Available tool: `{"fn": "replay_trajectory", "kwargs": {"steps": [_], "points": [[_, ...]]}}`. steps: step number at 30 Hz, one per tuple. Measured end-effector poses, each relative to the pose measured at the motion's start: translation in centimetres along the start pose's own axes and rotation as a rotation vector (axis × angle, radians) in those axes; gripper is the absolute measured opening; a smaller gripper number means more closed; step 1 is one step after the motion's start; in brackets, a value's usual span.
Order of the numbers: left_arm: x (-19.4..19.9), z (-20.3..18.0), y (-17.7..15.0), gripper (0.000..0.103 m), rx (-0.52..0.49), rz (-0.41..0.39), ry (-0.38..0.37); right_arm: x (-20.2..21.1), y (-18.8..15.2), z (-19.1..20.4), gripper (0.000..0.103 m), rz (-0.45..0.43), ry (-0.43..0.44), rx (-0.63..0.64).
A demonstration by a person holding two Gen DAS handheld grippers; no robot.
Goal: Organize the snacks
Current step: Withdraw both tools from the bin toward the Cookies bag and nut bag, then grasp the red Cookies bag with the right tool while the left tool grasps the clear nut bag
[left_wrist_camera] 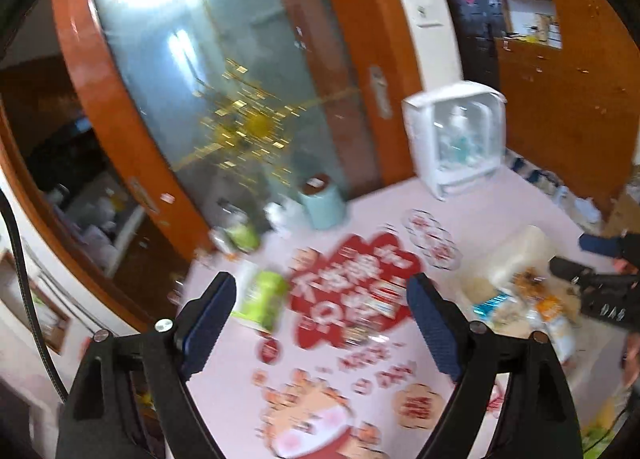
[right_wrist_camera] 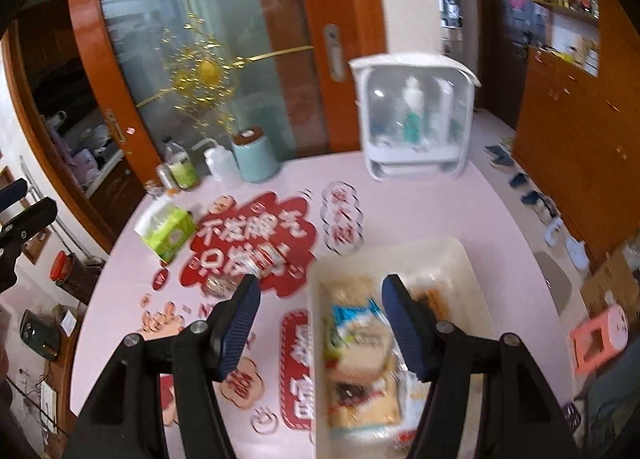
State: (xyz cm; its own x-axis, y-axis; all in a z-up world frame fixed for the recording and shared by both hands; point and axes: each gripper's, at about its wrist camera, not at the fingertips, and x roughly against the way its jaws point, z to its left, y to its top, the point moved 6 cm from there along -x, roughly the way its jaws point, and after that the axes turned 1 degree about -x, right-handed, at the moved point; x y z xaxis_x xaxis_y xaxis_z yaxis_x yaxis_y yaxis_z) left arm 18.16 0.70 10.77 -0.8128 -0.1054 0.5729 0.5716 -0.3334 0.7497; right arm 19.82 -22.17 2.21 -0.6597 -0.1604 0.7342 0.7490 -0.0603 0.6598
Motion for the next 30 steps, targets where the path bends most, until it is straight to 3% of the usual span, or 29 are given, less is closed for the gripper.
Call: {"fn": "replay_trajectory", "kwargs": {"steps": [3,6,9,13,18,21,23,26,30], "points": [[-0.8,1.9,0.6,0.094,-0.020,-0.018,0.033,-1.2,2.2,1.8,0.064,0.005,0.028,0.007],[-3.1,2.7,0.5,0.094,-0.050,0.002,0.010,-3.7,4.3,4.1,0.064,0.030,0.059,0.010],[-6.1,2.2,-0.3,0.094,-0.063,0.032,-0.048,-7.5,5.8,6.5,0.064,0.074,0.082,0.020],[-11.9,0.7,-3.2,0.094,-0.024,0.112,-0.188,-13.6,6.3,9.2,0.079,0.143,0.064,0.064],[-19.8,-1.1,-8.6,0.094,0.080,0.265,-0.325,-22.2,4.2,10.9,0.079,0.288,0.070,0.049],[-23.3,-2.3,-11.5,0.094,0.127,0.322,-0.368,-26.4,2.6,11.1,0.084,0.361,0.074,0.044],[-25.3,-3.2,-13.1,0.095,0.151,0.359,-0.384,-29.1,1.6,11.0,0.089,0.400,0.069,0.041],[-28.1,-4.4,-15.0,0.102,0.189,0.408,-0.408,-32.6,0.0,10.8,0.089,0.450,0.047,0.047],[-31.0,-5.5,-16.9,0.102,0.237,0.459,-0.425,-35.6,-1.6,10.7,0.089,0.501,0.038,0.047]]}}
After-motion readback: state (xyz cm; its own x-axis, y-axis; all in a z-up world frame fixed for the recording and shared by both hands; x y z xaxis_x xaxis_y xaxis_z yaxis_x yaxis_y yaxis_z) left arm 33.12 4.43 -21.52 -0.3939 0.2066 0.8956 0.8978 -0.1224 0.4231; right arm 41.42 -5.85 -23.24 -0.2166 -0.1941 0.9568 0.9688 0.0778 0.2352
